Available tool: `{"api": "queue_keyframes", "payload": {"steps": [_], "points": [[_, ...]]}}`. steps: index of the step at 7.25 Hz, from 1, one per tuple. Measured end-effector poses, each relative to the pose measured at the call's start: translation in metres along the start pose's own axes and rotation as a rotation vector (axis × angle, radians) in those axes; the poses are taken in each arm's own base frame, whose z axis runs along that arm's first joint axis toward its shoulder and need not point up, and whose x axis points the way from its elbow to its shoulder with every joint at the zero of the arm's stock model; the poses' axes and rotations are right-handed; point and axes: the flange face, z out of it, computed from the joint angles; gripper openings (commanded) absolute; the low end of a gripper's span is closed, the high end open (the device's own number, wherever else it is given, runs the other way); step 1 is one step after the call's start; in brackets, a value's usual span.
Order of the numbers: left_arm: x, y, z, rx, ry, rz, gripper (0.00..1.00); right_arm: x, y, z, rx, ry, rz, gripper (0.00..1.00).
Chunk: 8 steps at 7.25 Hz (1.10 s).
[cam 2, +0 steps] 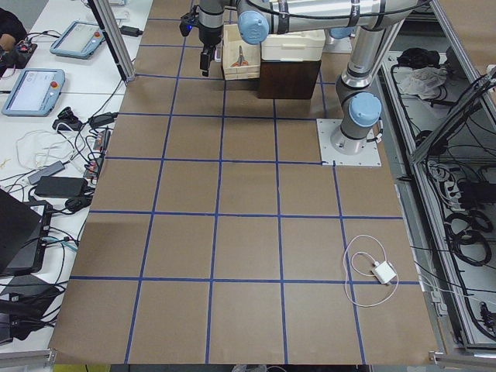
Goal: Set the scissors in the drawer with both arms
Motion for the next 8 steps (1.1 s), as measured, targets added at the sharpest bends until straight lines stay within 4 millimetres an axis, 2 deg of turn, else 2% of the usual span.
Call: {"api": "queue_keyframes", "payload": {"steps": [2,5,8], "points": [[-0.001,0.006,0.005,-0.054,0.013,-0.051,1.00,0.000,0.000,0.000,-0.001,-0.002,0.000,1.00],[0.010,0.016,-0.002,-0.064,0.025,-0.054,1.00,0.000,0.000,0.000,-0.002,-0.005,0.000,1.00],[0.019,0.039,-0.011,-0.067,0.037,-0.055,1.00,-0.001,0.000,0.000,-0.001,-0.008,-0.001,1.00]]}}
